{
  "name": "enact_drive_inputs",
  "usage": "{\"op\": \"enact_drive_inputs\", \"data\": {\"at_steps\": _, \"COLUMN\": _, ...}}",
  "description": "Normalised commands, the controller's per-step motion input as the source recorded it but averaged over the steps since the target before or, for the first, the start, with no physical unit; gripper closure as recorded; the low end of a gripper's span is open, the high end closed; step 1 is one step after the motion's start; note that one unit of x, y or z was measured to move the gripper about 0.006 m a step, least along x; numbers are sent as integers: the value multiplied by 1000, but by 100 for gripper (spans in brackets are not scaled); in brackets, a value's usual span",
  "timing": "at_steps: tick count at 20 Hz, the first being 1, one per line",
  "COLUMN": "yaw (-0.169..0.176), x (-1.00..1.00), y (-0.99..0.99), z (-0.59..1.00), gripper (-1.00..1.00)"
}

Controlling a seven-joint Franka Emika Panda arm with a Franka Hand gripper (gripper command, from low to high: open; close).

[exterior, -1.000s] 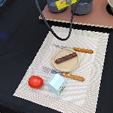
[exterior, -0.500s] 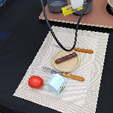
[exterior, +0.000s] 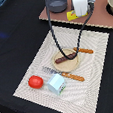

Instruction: Interact with the objects in diverse but meaningful ways.

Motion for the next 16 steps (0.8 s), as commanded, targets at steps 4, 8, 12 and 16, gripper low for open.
{"op": "enact_drive_inputs", "data": {"at_steps": 4, "yaw": 0, "x": 425, "y": 0, "z": -446, "gripper": 100}}
{"op": "enact_drive_inputs", "data": {"at_steps": 8, "yaw": 0, "x": 331, "y": 0, "z": -479, "gripper": 100}}
{"op": "enact_drive_inputs", "data": {"at_steps": 12, "yaw": 0, "x": 401, "y": 4, "z": -446, "gripper": 100}}
{"op": "enact_drive_inputs", "data": {"at_steps": 16, "yaw": 0, "x": 502, "y": 74, "z": -389, "gripper": 100}}
